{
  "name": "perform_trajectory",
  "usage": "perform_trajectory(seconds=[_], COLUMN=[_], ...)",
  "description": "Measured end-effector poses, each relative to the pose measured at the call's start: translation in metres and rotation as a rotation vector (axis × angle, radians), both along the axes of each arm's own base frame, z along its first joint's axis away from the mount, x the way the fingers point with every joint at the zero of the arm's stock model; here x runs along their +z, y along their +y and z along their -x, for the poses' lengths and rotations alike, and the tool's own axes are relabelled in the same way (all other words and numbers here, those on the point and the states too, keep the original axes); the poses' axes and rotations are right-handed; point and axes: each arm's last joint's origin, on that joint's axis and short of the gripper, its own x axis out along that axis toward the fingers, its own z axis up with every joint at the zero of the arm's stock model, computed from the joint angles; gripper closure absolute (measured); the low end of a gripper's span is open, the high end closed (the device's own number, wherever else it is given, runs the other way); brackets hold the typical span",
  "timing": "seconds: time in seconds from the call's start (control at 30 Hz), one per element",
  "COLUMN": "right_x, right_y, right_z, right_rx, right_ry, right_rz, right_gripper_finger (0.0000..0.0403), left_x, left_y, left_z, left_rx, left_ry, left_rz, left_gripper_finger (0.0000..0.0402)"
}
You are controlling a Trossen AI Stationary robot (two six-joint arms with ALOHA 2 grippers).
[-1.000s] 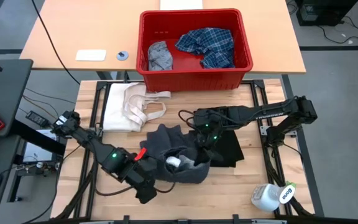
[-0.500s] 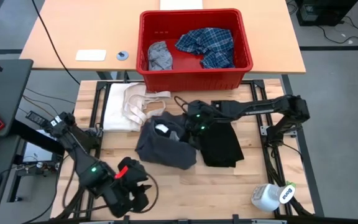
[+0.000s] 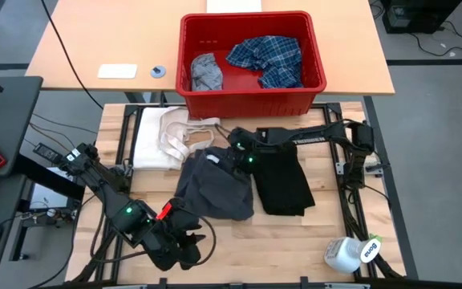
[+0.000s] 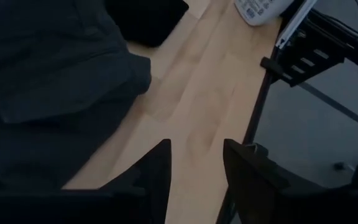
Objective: Fold Laundry from Bin
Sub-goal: Fold the gray pants
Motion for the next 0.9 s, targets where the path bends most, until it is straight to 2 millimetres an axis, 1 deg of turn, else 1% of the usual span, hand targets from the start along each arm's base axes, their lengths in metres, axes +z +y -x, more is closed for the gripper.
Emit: perform_trajectory(seconds=[0.1,0.2,0.27,0.33,0.43,0.57,0.7,0.8,0.9], right_x=[-0.003,-0.001,0.0,-0.001,-0.003,-0.003,-0.001,0.009,0.022], right_y=[-0.018,-0.032,-0.039,-0.041,-0.041,-0.043,-0.062,-0.078,-0.088], right_z=[0.005,0.011,0.012,0.012,0.012,0.012,0.021,0.033,0.045], right_rx=[-0.089,-0.145,-0.123,-0.073,-0.002,-0.029,-0.141,-0.232,-0.267], right_ry=[0.065,0.085,0.045,0.005,-0.041,-0.028,0.044,0.113,0.152], right_rz=[-0.017,0.013,0.064,0.133,0.201,0.257,0.205,0.152,0.112], right_gripper_finger=[0.0371,0.0371,0.0366,0.0353,0.0313,0.0242,0.0181,0.016,0.0155], left_x=[0.0,0.0,-0.001,-0.004,-0.013,-0.022,-0.026,-0.026,-0.026], left_y=[0.004,0.007,0.011,0.015,0.018,0.021,0.023,0.025,0.027], left_z=[-0.003,-0.006,-0.008,-0.013,-0.022,-0.03,-0.035,-0.035,-0.037], left_rx=[0.011,0.007,0.004,0.003,-0.007,-0.003,0.008,0.013,0.0], left_ry=[0.001,0.004,0.015,0.025,0.065,0.1,0.113,0.117,0.12], left_rz=[-0.003,-0.021,-0.044,-0.07,-0.119,-0.148,-0.153,-0.155,-0.169], left_gripper_finger=[0.0253,0.0253,0.0253,0.0253,0.0253,0.0253,0.0253,0.0253,0.0253])
